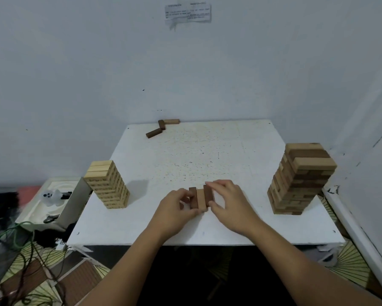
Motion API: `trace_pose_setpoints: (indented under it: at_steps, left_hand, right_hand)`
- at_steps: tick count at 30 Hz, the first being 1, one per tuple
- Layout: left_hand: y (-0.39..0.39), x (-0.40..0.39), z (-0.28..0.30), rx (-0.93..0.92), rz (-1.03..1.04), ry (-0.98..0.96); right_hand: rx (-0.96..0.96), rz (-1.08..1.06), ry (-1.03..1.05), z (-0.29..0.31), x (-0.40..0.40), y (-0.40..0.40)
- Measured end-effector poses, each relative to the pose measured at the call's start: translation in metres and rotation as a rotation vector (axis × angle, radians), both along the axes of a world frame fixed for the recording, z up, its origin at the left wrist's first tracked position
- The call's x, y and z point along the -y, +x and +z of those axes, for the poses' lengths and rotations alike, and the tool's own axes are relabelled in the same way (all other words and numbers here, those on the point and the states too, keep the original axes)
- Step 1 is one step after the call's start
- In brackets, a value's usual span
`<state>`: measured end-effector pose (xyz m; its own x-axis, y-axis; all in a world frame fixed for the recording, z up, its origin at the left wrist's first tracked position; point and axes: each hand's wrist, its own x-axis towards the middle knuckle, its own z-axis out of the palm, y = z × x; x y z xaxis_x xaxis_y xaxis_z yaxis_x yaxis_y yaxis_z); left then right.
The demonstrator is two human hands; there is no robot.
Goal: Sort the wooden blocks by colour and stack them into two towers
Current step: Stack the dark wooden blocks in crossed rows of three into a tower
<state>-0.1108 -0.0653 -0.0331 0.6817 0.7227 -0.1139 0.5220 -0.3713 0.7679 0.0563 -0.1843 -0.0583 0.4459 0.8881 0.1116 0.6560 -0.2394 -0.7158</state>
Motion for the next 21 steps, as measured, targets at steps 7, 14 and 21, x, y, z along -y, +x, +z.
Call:
trace_pose_setpoints:
  at_steps: [7, 14, 21]
  left_hand:
    - [0.002, -0.002, -0.007, 0.075, 0.053, -0.075]
    - [0.002, 0.000, -0.017, 0.122, 0.097, -0.055]
    - [0.002, -0.001, -0.020, 0.151, 0.099, -0.062]
  right_hand:
    - [-0.009, 0.062, -0.169, -0.001, 0.002, 0.018]
    - [0.063, 0.052, -0.102, -0.008, 0.003, 0.016]
    - [0.037, 0.023, -0.080, -0.009, 0.004, 0.013]
